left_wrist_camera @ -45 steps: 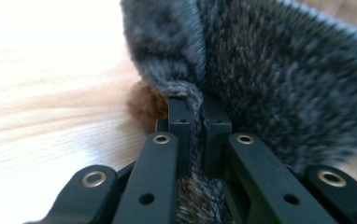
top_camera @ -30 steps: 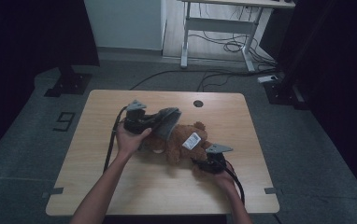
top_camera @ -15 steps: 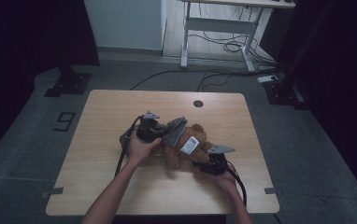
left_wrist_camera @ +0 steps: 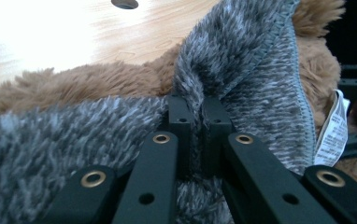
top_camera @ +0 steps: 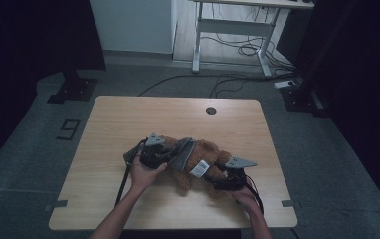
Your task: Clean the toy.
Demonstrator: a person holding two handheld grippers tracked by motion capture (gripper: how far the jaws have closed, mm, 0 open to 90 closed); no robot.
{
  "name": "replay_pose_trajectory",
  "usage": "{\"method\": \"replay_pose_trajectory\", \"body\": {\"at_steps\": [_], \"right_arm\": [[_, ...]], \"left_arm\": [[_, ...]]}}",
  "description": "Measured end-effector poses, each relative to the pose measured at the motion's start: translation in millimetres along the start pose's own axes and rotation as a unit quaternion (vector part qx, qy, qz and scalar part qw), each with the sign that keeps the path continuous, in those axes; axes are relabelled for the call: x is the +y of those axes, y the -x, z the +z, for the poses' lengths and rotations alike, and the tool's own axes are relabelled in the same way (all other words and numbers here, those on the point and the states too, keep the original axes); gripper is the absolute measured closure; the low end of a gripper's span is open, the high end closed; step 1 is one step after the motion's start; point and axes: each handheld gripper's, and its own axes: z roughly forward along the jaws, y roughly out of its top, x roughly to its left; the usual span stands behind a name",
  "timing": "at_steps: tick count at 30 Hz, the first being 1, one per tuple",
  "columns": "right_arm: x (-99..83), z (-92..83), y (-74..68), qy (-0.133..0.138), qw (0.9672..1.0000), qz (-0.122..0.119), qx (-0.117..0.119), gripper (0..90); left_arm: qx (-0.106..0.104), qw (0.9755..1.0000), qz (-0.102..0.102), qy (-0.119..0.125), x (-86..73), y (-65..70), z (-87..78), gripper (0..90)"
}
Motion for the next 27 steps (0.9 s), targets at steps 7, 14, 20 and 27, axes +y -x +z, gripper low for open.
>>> {"method": "replay_pose_trajectory", "body": {"at_steps": [7,14,20,27], "right_arm": [[5.4,-4.2,-1.7,0.011,0.9998,0.018,0.007,18.5],[3.2,16.4,-10.0,-0.024,0.9994,0.014,0.022,42.2],[2.7,18.4,-8.8,-0.031,0.999,0.018,0.026,53.1],[0.9,17.7,-8.7,-0.021,0.9991,0.024,0.026,54.5]], "left_arm": [[0.0,0.9999,0.016,0.002,-15.8,14.4,-6.0,85.0],[-0.007,1.0,0.002,0.004,-30.5,9.4,-13.6,84.9],[0.003,0.9997,0.015,0.017,-21.0,18.4,-20.6,84.9],[-0.019,0.9981,0.051,0.031,25.6,56.9,1.4,84.8]]}}
